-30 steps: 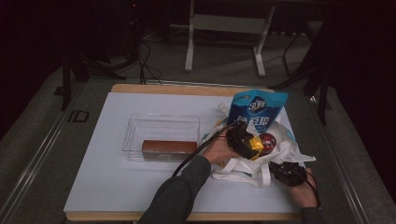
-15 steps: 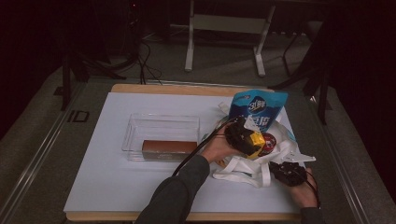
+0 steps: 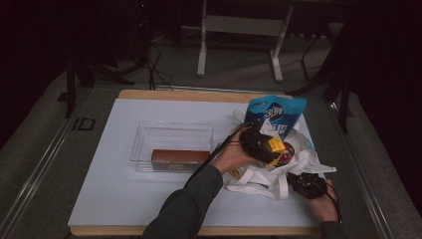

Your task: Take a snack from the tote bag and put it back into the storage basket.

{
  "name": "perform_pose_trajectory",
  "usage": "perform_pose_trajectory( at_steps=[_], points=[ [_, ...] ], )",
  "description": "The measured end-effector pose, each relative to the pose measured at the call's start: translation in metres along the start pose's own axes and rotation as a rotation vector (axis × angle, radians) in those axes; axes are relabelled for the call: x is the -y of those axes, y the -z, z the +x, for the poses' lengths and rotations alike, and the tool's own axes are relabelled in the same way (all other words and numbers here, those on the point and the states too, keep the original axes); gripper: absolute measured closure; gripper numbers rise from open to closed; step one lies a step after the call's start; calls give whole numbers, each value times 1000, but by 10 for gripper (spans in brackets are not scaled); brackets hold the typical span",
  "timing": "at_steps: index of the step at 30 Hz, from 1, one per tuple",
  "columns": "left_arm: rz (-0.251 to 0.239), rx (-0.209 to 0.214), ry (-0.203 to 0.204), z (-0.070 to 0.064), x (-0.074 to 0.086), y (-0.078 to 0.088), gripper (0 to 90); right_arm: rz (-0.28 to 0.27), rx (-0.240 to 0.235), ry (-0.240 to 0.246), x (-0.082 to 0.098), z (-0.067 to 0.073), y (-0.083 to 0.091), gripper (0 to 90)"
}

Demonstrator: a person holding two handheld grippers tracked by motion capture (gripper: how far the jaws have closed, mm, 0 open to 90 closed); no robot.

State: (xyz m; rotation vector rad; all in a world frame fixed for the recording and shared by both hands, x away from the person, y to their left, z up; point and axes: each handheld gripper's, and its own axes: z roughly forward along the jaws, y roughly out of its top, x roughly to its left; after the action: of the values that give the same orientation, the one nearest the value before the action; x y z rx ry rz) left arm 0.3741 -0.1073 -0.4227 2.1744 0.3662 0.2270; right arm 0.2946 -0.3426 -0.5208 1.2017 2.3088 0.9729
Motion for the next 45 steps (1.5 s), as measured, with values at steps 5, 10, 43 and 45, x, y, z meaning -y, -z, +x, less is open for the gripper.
perform_pose_trajectory(
  at_steps=[5, 10, 43, 45],
  points=[
    [-3, -6, 8, 0, -2, 7, 292, 0, 1, 0, 0, 0, 0, 791],
    [-3, -8, 15, 1, -3, 15, 292, 0, 0, -1, 0, 0, 0, 791],
    [-32, -67, 43, 6, 0, 63, 292, -3, -2, -1, 1, 0, 0, 790],
    [-36, -74, 44, 6, 1, 66, 291, -4, -2, -1, 1, 0, 0, 790]
  ],
)
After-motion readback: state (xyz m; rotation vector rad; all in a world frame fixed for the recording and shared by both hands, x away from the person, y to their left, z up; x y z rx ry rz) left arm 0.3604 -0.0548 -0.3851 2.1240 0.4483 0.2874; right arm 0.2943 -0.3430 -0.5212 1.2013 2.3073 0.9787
